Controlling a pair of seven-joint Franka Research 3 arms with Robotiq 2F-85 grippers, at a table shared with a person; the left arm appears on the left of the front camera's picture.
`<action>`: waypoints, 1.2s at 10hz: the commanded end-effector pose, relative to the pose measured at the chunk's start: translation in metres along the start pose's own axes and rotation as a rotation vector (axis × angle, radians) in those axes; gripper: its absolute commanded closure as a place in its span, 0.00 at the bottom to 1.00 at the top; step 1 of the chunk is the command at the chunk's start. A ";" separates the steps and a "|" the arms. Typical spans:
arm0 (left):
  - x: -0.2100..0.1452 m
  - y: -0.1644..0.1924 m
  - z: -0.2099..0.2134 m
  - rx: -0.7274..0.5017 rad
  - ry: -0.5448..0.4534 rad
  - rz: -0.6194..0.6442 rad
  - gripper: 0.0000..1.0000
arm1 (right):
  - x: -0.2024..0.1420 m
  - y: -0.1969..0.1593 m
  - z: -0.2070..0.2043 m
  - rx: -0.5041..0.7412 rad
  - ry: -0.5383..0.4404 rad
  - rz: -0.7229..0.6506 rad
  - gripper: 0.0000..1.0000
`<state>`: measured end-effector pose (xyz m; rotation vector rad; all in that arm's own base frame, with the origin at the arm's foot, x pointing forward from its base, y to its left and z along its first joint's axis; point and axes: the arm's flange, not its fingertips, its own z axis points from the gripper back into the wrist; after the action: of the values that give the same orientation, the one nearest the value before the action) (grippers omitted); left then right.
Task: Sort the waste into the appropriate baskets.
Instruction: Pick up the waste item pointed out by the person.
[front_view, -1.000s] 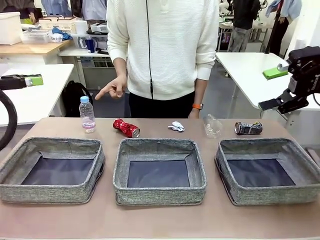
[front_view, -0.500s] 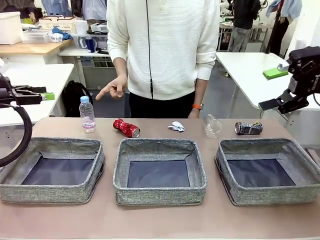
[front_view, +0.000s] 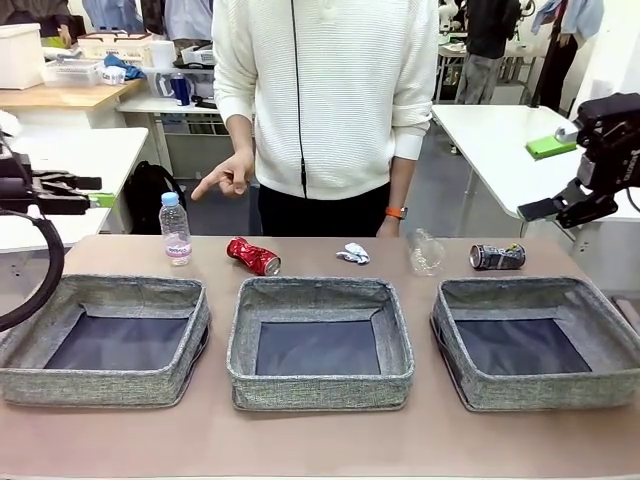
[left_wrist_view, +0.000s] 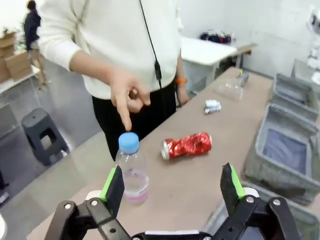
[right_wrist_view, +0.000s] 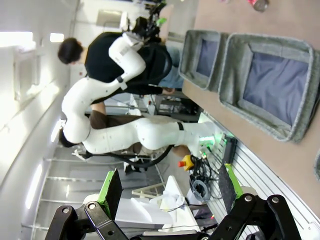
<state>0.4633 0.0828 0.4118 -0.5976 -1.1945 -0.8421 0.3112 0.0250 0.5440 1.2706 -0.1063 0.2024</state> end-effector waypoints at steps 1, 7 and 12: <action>-0.014 0.046 -0.010 -0.159 -0.005 -0.059 0.00 | 0.004 0.004 -0.001 0.021 -0.006 0.017 0.00; -0.061 0.089 -0.056 -0.157 0.192 -0.053 0.00 | 0.004 0.004 -0.001 0.021 -0.006 0.017 0.00; -0.077 0.107 -0.113 -0.117 0.194 -0.038 0.00 | 0.004 0.004 -0.001 0.021 -0.006 0.017 0.00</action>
<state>0.5936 0.0794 0.3075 -0.5824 -0.9550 -1.0021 0.3112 0.0249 0.5444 1.2704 -0.1066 0.2027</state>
